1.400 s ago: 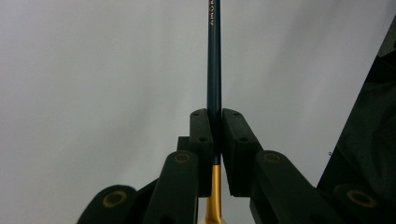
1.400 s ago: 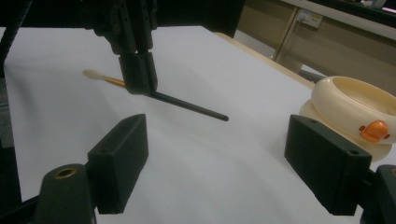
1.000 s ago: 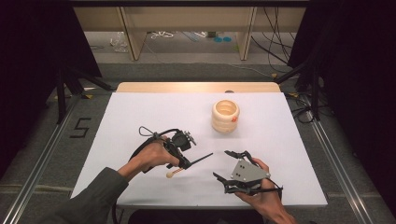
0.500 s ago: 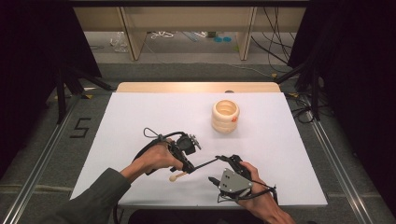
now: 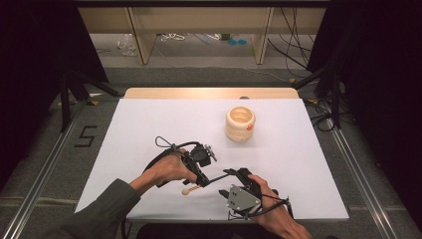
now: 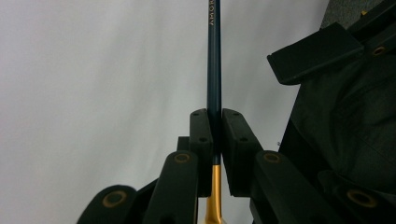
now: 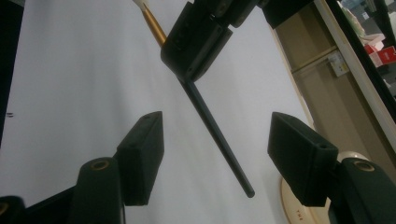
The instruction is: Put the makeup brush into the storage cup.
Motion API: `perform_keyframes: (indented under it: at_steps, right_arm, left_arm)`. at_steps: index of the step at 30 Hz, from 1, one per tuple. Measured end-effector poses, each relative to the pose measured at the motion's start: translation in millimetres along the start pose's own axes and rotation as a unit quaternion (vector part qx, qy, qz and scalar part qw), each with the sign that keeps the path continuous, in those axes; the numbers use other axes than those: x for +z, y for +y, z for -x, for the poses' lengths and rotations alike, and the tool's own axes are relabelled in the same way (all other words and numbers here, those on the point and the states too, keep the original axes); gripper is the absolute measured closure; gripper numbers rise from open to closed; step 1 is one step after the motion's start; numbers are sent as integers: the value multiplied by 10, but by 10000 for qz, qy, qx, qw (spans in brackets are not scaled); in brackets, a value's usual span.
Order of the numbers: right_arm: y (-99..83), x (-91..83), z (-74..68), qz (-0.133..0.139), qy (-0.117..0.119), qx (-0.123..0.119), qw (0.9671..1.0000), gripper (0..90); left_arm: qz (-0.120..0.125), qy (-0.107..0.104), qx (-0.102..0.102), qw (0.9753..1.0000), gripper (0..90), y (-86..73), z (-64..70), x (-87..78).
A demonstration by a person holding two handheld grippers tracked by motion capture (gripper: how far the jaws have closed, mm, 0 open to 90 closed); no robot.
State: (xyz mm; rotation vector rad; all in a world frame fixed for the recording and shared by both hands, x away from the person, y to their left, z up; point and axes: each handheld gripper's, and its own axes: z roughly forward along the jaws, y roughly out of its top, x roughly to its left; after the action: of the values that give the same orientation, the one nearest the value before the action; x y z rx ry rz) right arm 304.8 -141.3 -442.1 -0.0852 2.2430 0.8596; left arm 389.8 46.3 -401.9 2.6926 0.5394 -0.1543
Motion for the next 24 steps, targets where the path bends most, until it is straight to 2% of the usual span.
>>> perform_keyframes:
  at_steps: [1,3,10,13,17,19,20,21,24]
  right_arm:
    - [5,4,-11,-4,12,20,10000,373]
    - [1,10,10,-61,-21,-230,9997,376]
    - [1,25,1,-82,15,-223,9997,381]
    - [3,33,-1,-72,39,-224,9997,382]
    - [4,39,16,-62,72,-317,9995,382]
    - [7,44,8,-54,76,-290,9995,383]
    - [7,44,12,-64,86,-323,9994,384]
    - [10,47,7,-55,101,-300,9995,385]
    - [16,54,0,-69,117,-320,9994,394]
  left_arm:
    - [-8,-10,-4,10000,832,1,-1,2]
    - [-18,-15,-17,10000,832,1,6,-2]
    - [25,-12,-20,10000,831,-9,10,-9]
    - [-28,-29,43,10000,831,-5,15,-17]
    - [-28,-21,29,10000,831,4,26,-16]
    - [-146,-19,181,9997,831,11,5,-30]
    - [-162,-19,161,9997,831,11,12,-33]
    - [-28,-5,38,10000,831,7,32,-15]
    - [-191,-39,199,9996,831,19,31,-26]
